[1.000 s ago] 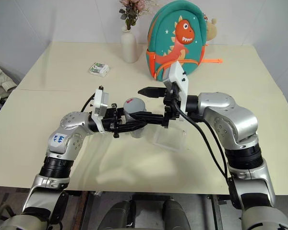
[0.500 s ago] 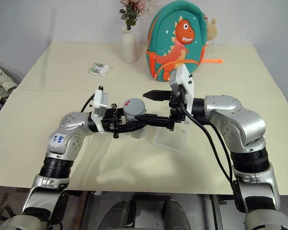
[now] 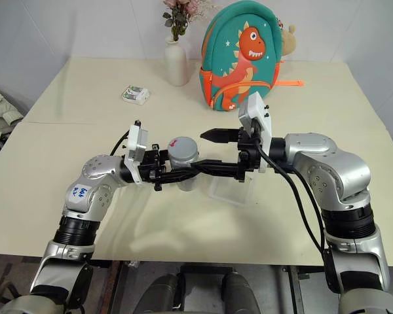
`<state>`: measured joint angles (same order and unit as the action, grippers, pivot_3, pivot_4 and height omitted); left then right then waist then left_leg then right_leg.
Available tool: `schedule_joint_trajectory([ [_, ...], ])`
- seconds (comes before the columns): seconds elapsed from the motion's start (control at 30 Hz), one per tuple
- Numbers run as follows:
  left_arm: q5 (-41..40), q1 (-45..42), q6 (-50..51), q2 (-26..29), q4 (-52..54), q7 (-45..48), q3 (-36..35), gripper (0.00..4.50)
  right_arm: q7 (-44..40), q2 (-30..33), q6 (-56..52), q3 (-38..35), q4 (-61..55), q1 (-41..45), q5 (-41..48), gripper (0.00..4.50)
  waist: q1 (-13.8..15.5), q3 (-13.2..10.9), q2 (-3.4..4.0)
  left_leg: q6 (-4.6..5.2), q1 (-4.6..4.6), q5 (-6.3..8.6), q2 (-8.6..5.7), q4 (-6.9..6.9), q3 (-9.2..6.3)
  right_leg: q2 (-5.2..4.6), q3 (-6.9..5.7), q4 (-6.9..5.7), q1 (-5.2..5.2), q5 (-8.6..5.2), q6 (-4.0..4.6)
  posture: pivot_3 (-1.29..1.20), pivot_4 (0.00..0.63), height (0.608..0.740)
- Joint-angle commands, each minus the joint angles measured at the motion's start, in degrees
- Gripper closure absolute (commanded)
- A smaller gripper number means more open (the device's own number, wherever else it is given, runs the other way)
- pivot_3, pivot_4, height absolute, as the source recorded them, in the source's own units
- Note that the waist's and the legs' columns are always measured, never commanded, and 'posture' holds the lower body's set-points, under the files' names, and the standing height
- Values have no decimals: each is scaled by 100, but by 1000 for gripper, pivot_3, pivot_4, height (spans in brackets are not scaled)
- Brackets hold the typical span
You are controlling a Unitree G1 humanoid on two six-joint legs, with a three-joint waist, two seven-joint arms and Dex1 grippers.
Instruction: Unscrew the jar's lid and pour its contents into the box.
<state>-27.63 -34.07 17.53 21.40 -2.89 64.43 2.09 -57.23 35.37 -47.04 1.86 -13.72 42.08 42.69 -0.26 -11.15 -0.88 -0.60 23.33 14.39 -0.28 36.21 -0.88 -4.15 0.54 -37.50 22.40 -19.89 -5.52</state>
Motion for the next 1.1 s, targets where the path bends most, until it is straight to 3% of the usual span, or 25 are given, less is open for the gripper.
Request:
schedule_joint_trajectory([
  [0.03,-126,16,-17,49,217,12,-69,2422,197,-256,-130,-187,-378,219,399,31,-5,0,0,0,0,0,0,0,0,0,0,0,0,0,0,0,150,740],
  [0.27,-117,-50,-20,14,164,17,-45,2422,570,-752,33,193,-246,477,42,31,2,0,0,-1,0,0,0,2,-3,-2,2,-2,0,0,0,0,150,740],
  [0.77,-120,-39,-28,-10,178,-10,-50,2422,471,-972,279,425,83,537,-401,31,-4,0,0,0,1,0,-1,1,-1,-2,-1,-1,2,0,0,0,150,740],
  [0.83,-118,-45,-32,-14,174,-15,-50,2422,434,-961,253,423,81,515,-376,412,-5,0,0,0,1,0,-1,0,-1,-2,-1,-2,2,0,0,0,150,740],
  [0.97,-121,-62,-38,1,160,-11,-67,2422,394,-933,250,418,96,468,-399,1579,-7,0,0,0,1,0,-1,0,-1,-1,-1,-1,2,0,0,0,150,740],
  [1.1,-122,-63,-41,10,159,-18,-69,2422,432,-965,211,357,144,494,-372,1579,-5,0,0,0,1,0,-1,0,-1,-2,-1,-1,2,0,0,0,150,740],
])
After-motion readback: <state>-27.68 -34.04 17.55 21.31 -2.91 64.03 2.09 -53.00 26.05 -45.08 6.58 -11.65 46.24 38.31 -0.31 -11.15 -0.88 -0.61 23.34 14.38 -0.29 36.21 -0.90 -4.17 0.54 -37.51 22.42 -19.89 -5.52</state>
